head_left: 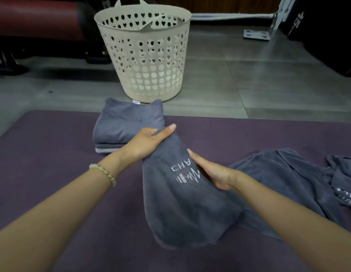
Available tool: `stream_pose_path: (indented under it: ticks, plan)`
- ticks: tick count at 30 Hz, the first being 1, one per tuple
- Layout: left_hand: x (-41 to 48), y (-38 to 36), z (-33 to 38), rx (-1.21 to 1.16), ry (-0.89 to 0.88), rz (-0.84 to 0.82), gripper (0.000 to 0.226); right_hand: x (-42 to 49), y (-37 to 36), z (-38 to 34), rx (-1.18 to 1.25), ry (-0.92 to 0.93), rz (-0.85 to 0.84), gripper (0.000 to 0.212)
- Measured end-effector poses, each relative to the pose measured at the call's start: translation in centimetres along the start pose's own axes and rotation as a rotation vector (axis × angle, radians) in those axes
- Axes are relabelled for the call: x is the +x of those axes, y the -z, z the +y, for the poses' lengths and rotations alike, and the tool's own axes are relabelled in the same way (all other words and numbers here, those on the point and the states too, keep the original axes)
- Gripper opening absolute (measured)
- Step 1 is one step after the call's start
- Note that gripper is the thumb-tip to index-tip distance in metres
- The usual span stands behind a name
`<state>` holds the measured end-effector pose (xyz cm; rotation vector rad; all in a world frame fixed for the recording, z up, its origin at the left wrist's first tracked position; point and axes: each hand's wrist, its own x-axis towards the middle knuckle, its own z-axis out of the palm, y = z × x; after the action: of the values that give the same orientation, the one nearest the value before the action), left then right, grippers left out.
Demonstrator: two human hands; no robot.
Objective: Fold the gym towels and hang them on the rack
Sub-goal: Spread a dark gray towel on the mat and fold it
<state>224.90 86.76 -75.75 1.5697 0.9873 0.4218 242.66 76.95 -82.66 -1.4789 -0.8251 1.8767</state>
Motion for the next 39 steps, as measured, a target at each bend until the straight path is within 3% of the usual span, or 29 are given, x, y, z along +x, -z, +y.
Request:
stream_pose_path:
  ticks: [4, 10, 13, 16, 19, 22, 28, 32, 36, 39]
  plan:
    - [-1.1, 4.8, -1.7, -0.076, 0.091, 0.150, 0.066, 0.7, -1.0, -2.0, 0.076, -0.026, -0.057, 0.067]
    - [-2.0, 9.6, -6.2, -0.120, 0.245, 0.155, 0.047, 2.4, -5.3, -3.9, -0.086, 0.106, -0.033, 0.041]
    - [-2.7, 10.9, -9.8, 0.184, 0.344, 0.058, 0.052, 3.8, -6.8, -0.8, -0.303, -0.004, -0.131, 0.036]
    - [-4.5, 10.7, -15.5, 0.553, 0.420, -0.089, 0.032, 5.2, -6.4, 3.4, -0.577, -0.147, -0.193, 0.020]
    - [-5.2, 9.8, -19.5, 0.519, 0.376, -0.043, 0.019, 6.1, -4.9, 4.7, -0.601, -0.010, 0.065, 0.009]
    - [-4.5, 8.3, -20.2, 0.445, 0.285, 0.026, 0.022, 7.0, -3.9, 5.2, -0.649, 0.135, 0.291, 0.010]
    - [-3.6, 3.4, -21.4, 0.657, 0.244, -0.109, 0.046, 9.0, -5.2, 7.4, -0.715, -0.106, 0.270, 0.035]
    - [-3.1, 2.8, -21.7, 0.503, 0.209, -0.028, 0.026, 10.2, -5.7, 8.3, -0.714, -0.126, 0.318, 0.050]
    - [-3.2, 4.2, -18.7, 0.170, 0.123, -0.047, 0.020, 9.5, -6.3, 6.6, -0.461, -0.066, 0.192, 0.050]
    - [-3.0, 6.4, -15.8, -0.048, 0.104, 0.011, 0.021, 9.1, -6.7, 4.6, -0.276, -0.060, 0.126, 0.068]
